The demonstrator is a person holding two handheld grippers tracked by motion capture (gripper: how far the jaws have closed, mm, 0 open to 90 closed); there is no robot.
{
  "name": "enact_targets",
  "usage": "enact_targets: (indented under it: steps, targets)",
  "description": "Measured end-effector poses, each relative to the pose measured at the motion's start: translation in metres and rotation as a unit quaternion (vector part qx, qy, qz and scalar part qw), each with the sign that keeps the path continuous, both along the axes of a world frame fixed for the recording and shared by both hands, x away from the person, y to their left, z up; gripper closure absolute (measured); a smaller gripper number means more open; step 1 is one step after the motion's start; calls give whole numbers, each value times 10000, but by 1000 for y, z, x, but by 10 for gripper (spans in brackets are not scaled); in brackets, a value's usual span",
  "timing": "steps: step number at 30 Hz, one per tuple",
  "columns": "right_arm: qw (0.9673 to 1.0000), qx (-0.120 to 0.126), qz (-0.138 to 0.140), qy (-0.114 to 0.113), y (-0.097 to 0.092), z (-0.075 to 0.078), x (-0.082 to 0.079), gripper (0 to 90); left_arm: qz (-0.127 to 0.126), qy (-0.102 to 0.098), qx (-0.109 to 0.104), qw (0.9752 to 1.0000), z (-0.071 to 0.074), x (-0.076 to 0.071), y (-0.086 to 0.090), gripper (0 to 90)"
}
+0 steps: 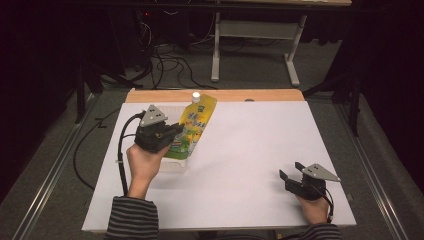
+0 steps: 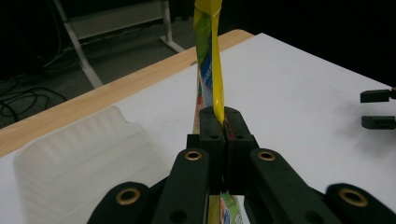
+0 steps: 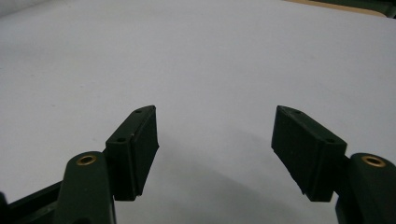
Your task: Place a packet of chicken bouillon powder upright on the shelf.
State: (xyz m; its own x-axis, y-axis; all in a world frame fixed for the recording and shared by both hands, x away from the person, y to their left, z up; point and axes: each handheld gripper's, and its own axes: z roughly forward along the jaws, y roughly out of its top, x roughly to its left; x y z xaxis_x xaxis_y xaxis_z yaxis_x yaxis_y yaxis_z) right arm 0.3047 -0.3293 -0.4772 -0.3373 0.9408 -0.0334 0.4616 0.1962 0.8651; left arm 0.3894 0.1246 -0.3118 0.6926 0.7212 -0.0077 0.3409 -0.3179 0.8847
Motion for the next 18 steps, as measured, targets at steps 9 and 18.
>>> enact_targets:
  steps: [9,18]
  targets:
    - [10000,-11,6,-38,0,0,0,322,220,-141,-26,9997,-3,1,15,892]
    - [10000,-27,6,-39,0,0,0,322,452,-98,297,9985,-16,4,24,890]
